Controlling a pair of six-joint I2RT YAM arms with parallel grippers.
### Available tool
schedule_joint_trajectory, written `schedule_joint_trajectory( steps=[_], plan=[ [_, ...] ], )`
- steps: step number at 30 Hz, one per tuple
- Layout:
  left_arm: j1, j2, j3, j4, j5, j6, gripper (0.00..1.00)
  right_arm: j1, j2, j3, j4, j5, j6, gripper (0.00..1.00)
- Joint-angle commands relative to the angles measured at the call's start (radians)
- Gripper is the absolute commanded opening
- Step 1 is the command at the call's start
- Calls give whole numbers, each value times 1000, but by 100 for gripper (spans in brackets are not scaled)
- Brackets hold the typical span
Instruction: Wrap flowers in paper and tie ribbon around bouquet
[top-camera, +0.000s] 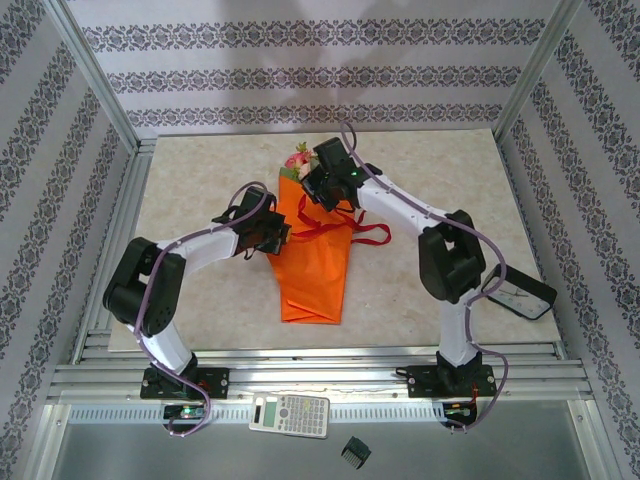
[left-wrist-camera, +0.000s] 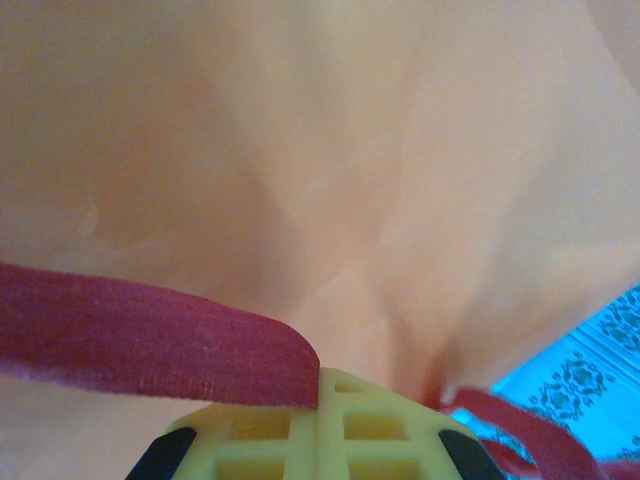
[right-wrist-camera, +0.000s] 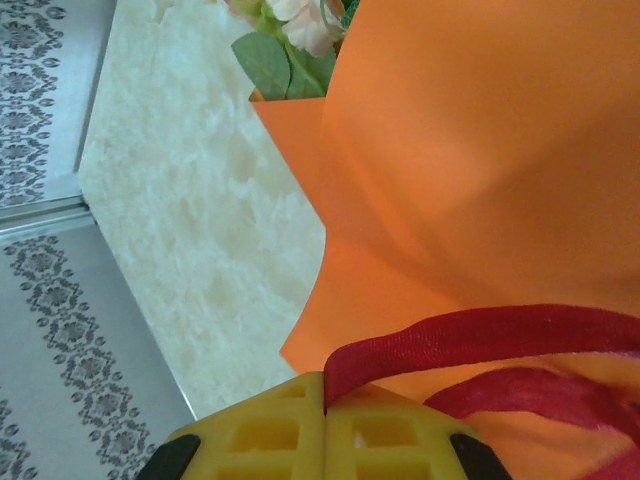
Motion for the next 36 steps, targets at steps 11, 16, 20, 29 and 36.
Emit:
schedule_joint_trajectory(
  steps=[11,16,20,29,36],
  plan=[
    [-7,-46,-37,37,63,44,0,-18,88,202,-56,30,-16,0],
    [-5,-47,-15,30,39,79,0,-2,81,144,-88,-26,-47,0],
    [-5,-57,23,-31,14,152,0,17,14,30,-106,-37,-75,0],
    [-2,-66,43,-70,6,215,0,15,16,15,-225,-42,-215,0],
    [1,-52,73,-91,10,244,0,11,175,216,-306,-37,-358,0]
  ],
)
